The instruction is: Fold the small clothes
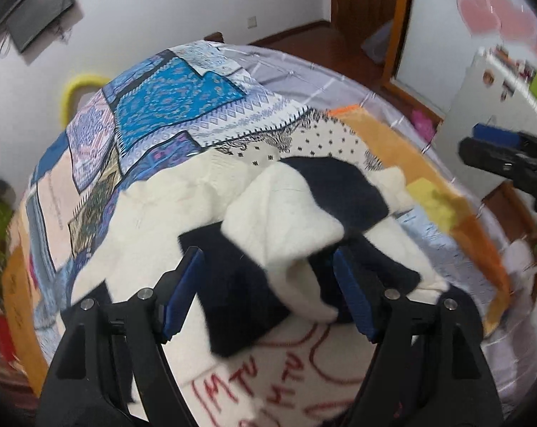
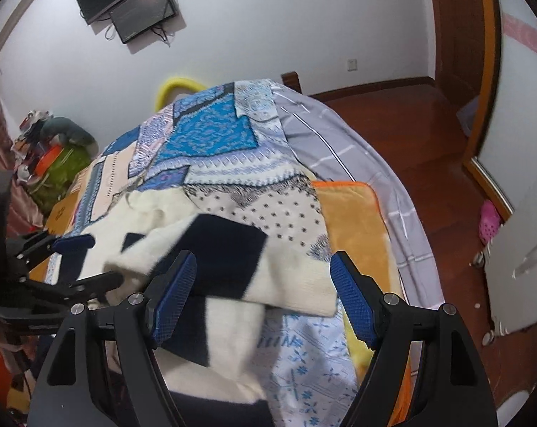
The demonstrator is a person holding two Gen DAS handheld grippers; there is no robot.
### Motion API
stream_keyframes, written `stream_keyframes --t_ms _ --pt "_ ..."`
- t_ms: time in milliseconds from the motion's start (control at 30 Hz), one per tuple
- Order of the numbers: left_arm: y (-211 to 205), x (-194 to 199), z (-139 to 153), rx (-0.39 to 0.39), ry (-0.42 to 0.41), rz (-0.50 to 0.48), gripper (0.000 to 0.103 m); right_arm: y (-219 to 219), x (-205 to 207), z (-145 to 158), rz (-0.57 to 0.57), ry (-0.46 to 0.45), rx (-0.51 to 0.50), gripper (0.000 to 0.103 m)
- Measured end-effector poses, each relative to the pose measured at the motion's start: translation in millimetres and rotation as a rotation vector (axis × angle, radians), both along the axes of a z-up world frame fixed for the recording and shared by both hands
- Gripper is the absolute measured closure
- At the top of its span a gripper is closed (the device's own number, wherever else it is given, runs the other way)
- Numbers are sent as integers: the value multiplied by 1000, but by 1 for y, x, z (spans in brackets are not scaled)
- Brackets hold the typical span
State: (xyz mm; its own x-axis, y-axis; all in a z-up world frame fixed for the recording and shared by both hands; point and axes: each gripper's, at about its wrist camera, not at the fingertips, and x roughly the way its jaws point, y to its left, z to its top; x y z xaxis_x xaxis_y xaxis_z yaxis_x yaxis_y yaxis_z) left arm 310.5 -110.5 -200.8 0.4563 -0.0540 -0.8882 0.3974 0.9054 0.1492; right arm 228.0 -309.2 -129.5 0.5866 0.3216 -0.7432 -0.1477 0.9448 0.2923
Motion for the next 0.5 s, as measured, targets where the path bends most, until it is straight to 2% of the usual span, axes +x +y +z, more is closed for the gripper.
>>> stream_keyframes --t_ms 200,367,500 --pt "-20 14 -36 66 51 -22 29 0 -5 -27 28 64 -12 28" --pt "-21 29 -46 59 62 31 29 9 -10 -51 70 129 -1 28" --pt "-11 39 -40 6 54 98 29 25 -11 -78 116 197 -23 28"
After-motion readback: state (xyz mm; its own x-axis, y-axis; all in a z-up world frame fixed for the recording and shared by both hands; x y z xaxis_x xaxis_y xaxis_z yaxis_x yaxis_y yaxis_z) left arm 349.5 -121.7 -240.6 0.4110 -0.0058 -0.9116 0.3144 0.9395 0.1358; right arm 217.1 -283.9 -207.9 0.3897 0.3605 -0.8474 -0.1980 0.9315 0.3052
